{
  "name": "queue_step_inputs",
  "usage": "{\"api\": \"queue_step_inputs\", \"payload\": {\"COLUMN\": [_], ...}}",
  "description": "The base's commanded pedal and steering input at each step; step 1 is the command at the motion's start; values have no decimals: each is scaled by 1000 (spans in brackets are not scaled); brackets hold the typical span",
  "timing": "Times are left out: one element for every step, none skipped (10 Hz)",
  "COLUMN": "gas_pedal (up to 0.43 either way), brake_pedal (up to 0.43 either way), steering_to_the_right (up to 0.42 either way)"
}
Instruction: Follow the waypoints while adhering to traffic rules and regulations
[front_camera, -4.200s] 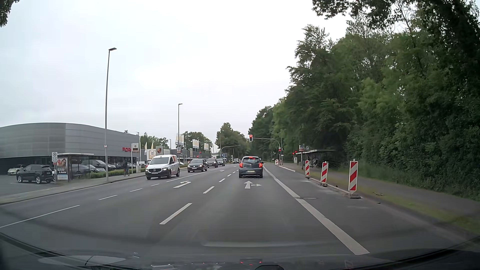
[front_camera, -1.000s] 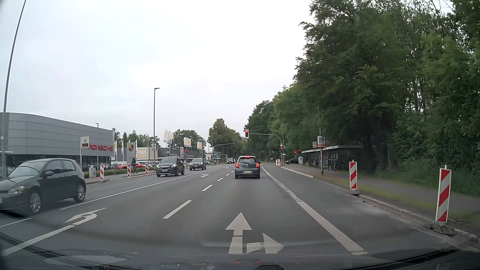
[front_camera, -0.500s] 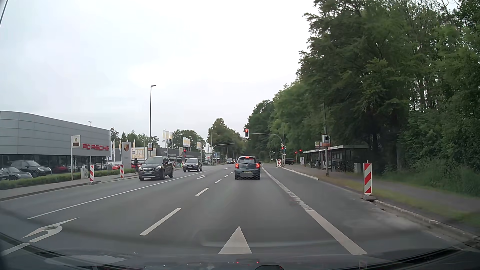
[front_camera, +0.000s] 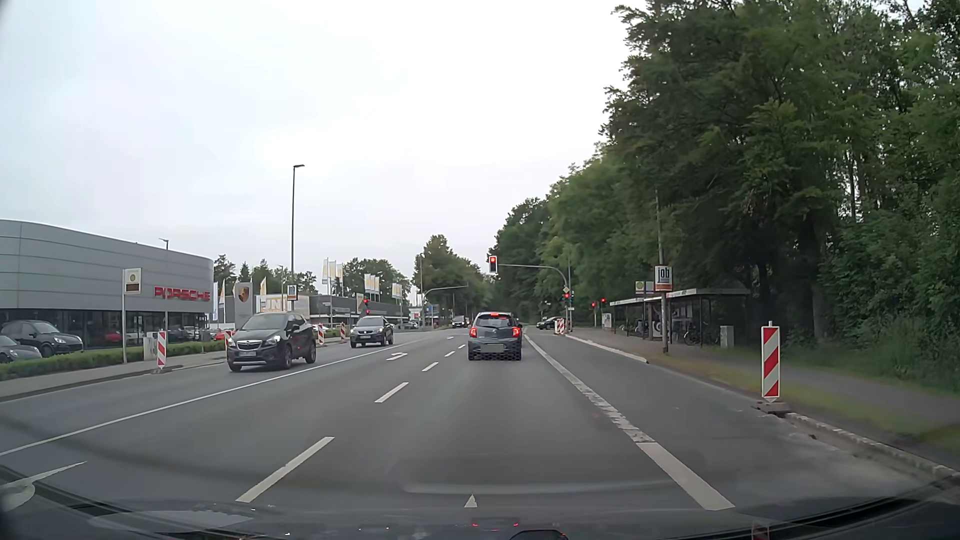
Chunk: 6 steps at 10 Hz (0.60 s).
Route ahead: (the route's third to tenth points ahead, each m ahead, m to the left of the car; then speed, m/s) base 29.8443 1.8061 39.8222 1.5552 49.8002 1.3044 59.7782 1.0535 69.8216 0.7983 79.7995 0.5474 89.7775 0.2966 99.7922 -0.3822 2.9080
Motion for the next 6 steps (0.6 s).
{"api": "queue_step_inputs", "payload": {"gas_pedal": [0,0,0,0,0,0], "brake_pedal": [0,0,0,0,0,0], "steering_to_the_right": [0,0,0,0,0,0]}}
